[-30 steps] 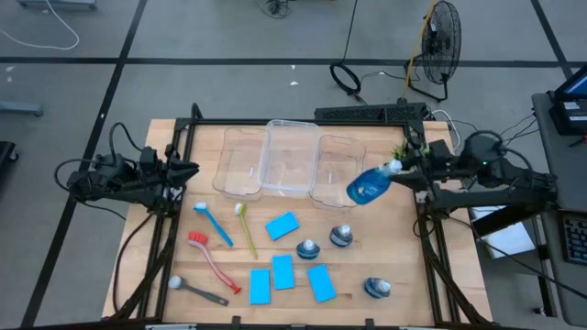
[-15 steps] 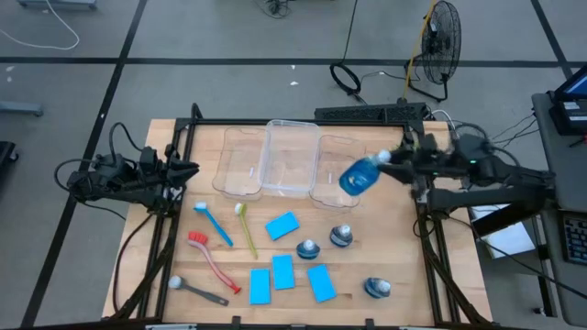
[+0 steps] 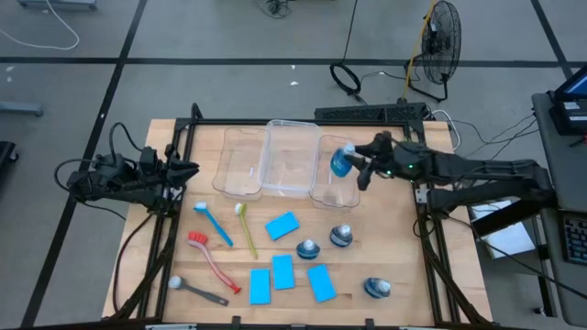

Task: Pick & Place Kitchen Sink Supplies
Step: Put the blue dish soap into the right transparent bin

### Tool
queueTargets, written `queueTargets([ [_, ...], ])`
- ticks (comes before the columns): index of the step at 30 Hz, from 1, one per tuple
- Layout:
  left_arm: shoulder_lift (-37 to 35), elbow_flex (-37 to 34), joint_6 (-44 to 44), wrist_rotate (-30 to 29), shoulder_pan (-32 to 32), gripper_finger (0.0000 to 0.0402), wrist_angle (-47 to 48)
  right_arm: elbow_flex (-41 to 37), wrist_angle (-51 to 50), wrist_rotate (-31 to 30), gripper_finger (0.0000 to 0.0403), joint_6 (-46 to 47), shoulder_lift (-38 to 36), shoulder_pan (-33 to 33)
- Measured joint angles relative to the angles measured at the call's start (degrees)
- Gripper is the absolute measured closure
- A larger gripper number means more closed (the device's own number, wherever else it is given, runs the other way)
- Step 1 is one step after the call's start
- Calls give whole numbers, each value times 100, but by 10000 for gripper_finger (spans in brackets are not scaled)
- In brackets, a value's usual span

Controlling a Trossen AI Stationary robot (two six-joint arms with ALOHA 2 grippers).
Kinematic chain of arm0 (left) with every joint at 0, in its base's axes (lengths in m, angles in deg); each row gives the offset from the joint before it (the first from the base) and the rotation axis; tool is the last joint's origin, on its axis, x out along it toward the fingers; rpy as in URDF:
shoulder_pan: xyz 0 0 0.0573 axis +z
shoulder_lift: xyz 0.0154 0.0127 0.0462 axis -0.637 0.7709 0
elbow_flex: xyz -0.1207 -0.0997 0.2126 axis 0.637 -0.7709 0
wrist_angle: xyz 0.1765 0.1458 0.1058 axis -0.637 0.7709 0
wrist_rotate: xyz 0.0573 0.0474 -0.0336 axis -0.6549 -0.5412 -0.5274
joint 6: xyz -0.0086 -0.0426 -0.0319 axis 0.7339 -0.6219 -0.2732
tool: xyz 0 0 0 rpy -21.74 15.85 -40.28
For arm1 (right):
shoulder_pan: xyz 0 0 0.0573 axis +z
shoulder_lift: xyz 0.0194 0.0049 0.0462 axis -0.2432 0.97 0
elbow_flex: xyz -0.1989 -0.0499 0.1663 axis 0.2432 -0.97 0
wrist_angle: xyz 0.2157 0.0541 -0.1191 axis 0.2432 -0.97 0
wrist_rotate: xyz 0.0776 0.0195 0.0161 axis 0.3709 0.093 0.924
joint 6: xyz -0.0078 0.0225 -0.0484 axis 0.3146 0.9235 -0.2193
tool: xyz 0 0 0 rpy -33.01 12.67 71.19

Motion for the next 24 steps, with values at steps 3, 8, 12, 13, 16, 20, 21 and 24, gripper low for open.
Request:
queueTargets([
  [3,0,0,-15,0,1,325,-2,0,-119,-173,282,-208,239,-92],
  [8,0,0,-15,-2,0,325,-33,0,-359,-180,282,-280,652,-333],
  [12,0,0,33,-3,1,325,-147,0,-343,-182,282,-596,978,-535],
  [13,0,0,35,-7,2,325,-153,-1,-356,-172,282,-649,1042,-588],
  [16,0,0,45,-96,0,325,-170,0,-514,-148,282,-781,1273,-703],
  [20,0,0,58,-153,1,325,-168,-2,-621,-142,282,-1041,1433,-816],
  [21,0,0,81,-155,0,325,-168,-2,-672,-144,282,-1098,1456,-839],
  [24,0,0,150,-156,1,325,-168,-2,-791,-134,281,-1294,1483,-921],
])
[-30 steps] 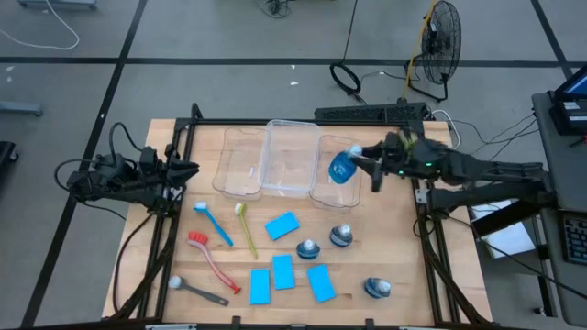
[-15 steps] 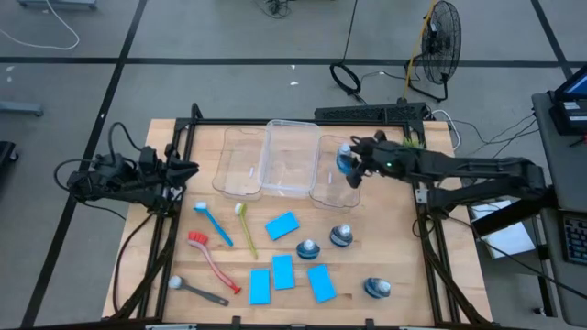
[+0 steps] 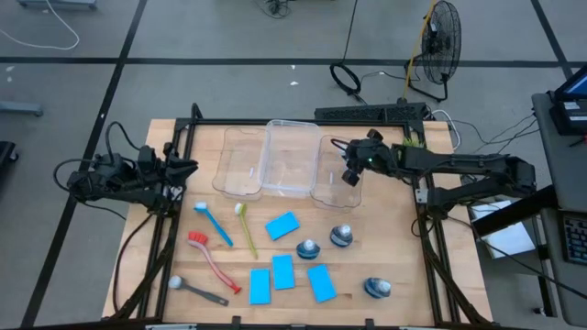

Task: Pick & Place Kitchen Sink Supplies
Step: Put the blue dish soap into the right transparent bin

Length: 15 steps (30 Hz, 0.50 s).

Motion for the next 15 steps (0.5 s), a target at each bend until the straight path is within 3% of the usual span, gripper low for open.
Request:
queueTargets([
  [15,0,0,46,-93,0,325,2,0,238,593,283,-1050,-9,-679],
])
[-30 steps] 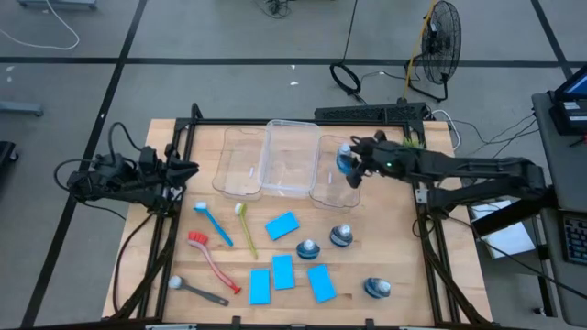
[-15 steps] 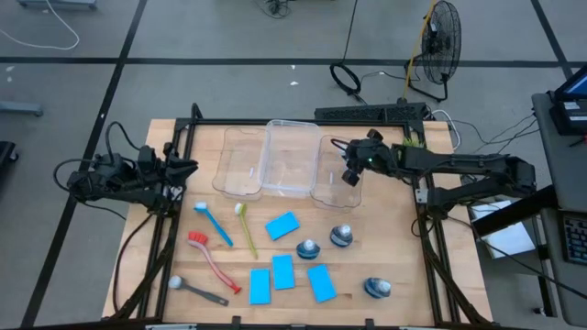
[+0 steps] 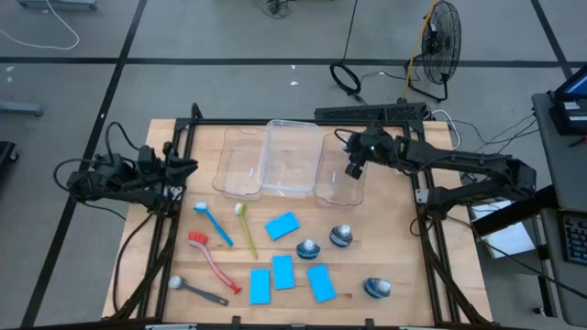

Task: Pick & Place Kitchen Sink Supplies
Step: Put the blue dish soap into the right transparent bin

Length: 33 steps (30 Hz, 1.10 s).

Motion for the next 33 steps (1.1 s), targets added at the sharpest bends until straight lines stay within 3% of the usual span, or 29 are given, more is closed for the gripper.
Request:
queueTargets([
  [14,0,0,-8,-197,0,325,-2,-2,290,1218,283,91,2,-468],
  [19,0,0,-35,-199,-1,325,0,-41,353,1333,283,167,0,-455],
  [33,0,0,-77,-200,-1,325,0,-1324,2961,1312,283,1497,28,-764],
])
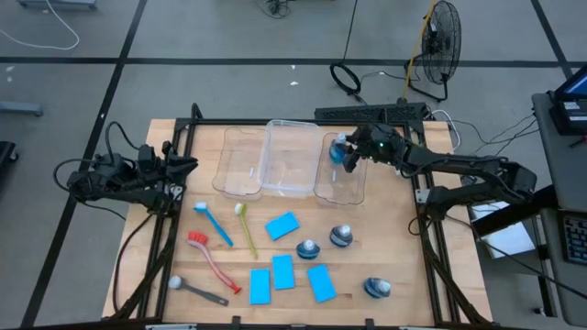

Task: Pick & Place Kitchen Sink Supplies
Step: Put the blue dish soap into the right transparent bin

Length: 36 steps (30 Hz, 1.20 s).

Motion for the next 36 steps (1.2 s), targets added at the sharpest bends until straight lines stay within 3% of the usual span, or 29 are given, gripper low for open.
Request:
queueTargets([
  [17,0,0,16,-1,0,325,0,-405,380,35,275,-153,0,6],
  [36,0,0,-26,-1,0,325,0,-403,438,6,213,-404,-7,12],
])
